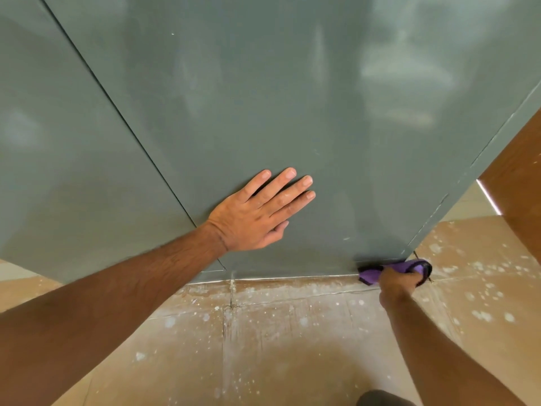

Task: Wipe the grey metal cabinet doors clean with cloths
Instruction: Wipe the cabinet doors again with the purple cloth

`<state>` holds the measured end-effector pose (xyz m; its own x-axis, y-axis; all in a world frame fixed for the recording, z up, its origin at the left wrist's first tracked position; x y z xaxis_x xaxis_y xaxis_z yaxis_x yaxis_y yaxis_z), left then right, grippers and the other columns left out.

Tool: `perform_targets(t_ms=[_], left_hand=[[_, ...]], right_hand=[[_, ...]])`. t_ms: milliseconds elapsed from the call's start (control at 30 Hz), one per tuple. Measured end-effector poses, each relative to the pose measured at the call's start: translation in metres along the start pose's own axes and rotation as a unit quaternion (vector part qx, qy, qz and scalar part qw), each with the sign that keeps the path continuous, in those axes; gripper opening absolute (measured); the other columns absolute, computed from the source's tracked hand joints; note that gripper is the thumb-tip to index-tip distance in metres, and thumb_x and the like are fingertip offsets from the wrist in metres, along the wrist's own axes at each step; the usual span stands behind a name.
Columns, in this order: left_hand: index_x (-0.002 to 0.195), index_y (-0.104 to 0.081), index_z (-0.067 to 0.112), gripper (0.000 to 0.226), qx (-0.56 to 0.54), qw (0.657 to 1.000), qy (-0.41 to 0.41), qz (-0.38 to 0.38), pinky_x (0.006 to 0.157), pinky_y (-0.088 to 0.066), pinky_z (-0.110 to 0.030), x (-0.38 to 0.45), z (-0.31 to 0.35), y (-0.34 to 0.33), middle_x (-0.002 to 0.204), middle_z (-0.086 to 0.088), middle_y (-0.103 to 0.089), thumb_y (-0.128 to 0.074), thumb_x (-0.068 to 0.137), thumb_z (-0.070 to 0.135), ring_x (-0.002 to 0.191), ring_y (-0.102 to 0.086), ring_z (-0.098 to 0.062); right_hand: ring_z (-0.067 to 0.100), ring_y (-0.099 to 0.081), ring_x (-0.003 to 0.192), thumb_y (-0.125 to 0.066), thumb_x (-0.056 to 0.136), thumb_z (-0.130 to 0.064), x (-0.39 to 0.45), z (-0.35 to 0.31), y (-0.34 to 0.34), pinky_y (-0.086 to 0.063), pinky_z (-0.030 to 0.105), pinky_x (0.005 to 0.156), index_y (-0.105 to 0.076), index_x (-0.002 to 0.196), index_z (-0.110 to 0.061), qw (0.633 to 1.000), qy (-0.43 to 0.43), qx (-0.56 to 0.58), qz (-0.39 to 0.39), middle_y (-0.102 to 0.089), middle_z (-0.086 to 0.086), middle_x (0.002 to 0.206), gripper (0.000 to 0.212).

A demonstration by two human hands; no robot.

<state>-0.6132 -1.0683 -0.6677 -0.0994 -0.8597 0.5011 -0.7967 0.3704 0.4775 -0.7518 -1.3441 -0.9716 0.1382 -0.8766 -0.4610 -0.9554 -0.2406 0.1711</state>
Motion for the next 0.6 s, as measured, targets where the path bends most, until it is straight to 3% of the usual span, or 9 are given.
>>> perform_targets(t_ms=[67,167,233,300,367,400,467,500,600], left_hand=[[0.163,-0.032,0.018,0.07,0.004,1.0,0.001,-0.005,0.129,-0.009,-0.049,0.0,-0.001,-0.002,0.17,-0.003,-0.021,-0.048,0.1,0.043,0.154,-0.026,-0.03],[0.163,-0.032,0.018,0.07,0.001,1.0,-0.002,-0.008,0.129,-0.009,-0.048,0.0,0.0,-0.001,0.17,-0.003,-0.021,-0.049,0.099,0.043,0.155,-0.026,-0.03],[0.163,-0.032,0.018,0.07,-0.002,1.0,-0.003,-0.009,0.129,-0.01,-0.048,0.0,0.001,0.0,0.17,-0.003,-0.021,-0.049,0.099,0.043,0.155,-0.026,-0.029],[0.163,-0.032,0.017,0.07,0.0,1.0,0.001,-0.008,0.129,-0.011,-0.048,0.0,0.0,0.0,0.17,-0.004,-0.023,-0.049,0.099,0.043,0.155,-0.026,-0.029],[0.162,-0.033,0.017,0.071,0.005,1.0,0.003,-0.007,0.128,-0.013,-0.048,0.001,-0.001,0.001,0.169,-0.005,-0.026,-0.049,0.099,0.043,0.154,-0.027,-0.029],[0.162,-0.033,0.017,0.071,0.002,1.0,0.001,-0.008,0.128,-0.013,-0.048,0.001,-0.001,0.001,0.169,-0.005,-0.027,-0.049,0.099,0.043,0.154,-0.027,-0.029],[0.163,-0.032,0.016,0.071,-0.005,1.0,0.001,-0.011,0.128,-0.013,-0.048,0.0,0.0,0.001,0.169,-0.006,-0.025,-0.049,0.099,0.043,0.155,-0.026,-0.03],[0.163,-0.032,0.016,0.072,-0.002,1.0,0.002,-0.011,0.129,-0.013,-0.048,-0.001,0.0,0.0,0.169,-0.006,-0.025,-0.049,0.099,0.043,0.155,-0.026,-0.03],[0.163,-0.032,0.017,0.072,0.009,1.0,0.004,-0.005,0.129,-0.012,-0.049,-0.001,-0.001,-0.002,0.17,-0.007,-0.025,-0.05,0.099,0.044,0.156,-0.023,-0.031]], right_hand=[[0.029,-0.059,0.106,-0.061,0.09,0.012,-0.038,0.008,-0.032,-0.057,0.04,0.091,-0.044,0.125,-0.01,0.998,-0.021,0.0,-0.06,-0.059,0.019,0.129,0.045],[0.033,-0.063,0.084,-0.063,0.092,0.012,-0.101,0.023,-0.078,-0.063,0.035,0.057,-0.043,0.121,-0.007,0.982,-0.066,0.025,-0.173,-0.061,0.019,0.114,0.04],[0.031,-0.065,0.088,-0.066,0.095,0.0,-0.126,-0.002,-0.073,-0.064,0.043,0.073,-0.044,0.134,-0.008,0.987,-0.022,0.027,-0.157,-0.059,0.014,0.123,0.046],[0.028,-0.064,0.095,-0.064,0.098,-0.014,-0.147,-0.057,-0.055,-0.058,0.043,0.09,-0.046,0.131,-0.015,0.984,0.136,0.018,-0.112,-0.06,0.012,0.123,0.038],[0.021,-0.061,0.094,-0.062,0.097,-0.018,-0.181,-0.111,-0.049,-0.051,0.031,0.088,-0.052,0.118,-0.015,0.943,0.314,0.019,-0.107,-0.06,0.012,0.109,0.024],[0.013,-0.058,0.093,-0.063,0.095,-0.016,-0.19,-0.12,-0.052,-0.047,0.025,0.085,-0.054,0.113,-0.013,0.926,0.36,-0.002,-0.117,-0.057,0.012,0.106,0.02],[-0.001,-0.055,0.085,-0.067,0.091,-0.005,-0.188,-0.113,-0.057,-0.044,0.017,0.08,-0.058,0.105,-0.008,0.906,0.385,-0.072,-0.159,-0.052,0.01,0.105,0.018],[0.0,-0.056,0.082,-0.069,0.088,-0.002,-0.174,-0.102,-0.055,-0.049,0.02,0.082,-0.059,0.103,-0.01,0.905,0.37,-0.108,-0.181,-0.052,0.011,0.107,0.019],[0.034,-0.062,0.096,-0.066,0.083,-0.016,-0.105,-0.089,-0.012,-0.054,0.047,0.091,-0.052,0.103,-0.02,0.94,0.286,-0.146,-0.117,-0.059,0.019,0.112,0.025]])
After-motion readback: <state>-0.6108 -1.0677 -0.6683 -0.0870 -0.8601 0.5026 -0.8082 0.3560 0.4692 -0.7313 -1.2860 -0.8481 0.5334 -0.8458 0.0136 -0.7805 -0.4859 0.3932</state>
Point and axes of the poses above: each hand's wrist, its own x-axis towards the middle knuckle, its own y-axis out of the back of the hand, z = x × y, the point moved 9 cm from there along x, towards the middle knuckle
